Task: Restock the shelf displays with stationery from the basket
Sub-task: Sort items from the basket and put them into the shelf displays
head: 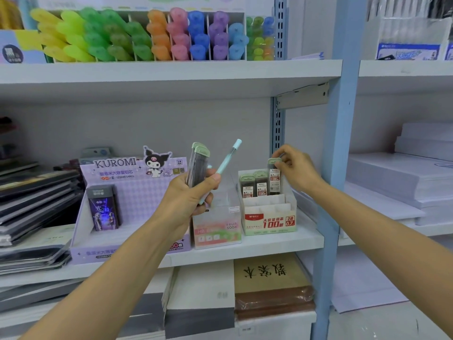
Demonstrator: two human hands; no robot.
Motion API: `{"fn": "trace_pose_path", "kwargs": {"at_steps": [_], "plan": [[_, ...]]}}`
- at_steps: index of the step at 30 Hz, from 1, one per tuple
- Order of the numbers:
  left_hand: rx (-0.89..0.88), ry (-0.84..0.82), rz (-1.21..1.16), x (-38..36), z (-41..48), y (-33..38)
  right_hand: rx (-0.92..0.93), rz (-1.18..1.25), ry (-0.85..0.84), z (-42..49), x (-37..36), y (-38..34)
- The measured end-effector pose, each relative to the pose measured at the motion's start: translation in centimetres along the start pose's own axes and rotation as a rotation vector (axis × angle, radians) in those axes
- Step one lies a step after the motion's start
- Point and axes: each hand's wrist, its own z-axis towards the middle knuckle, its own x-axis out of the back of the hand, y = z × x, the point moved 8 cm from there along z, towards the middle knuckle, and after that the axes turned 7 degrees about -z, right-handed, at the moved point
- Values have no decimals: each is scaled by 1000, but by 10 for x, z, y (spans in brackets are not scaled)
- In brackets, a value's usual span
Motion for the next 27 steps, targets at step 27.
{"fn": "trace_pose_path", "kwargs": {"at_steps": [27], "plan": [[84,47,-142,37,-19,9,-4,795,-122,-9,-6,-95]]}}
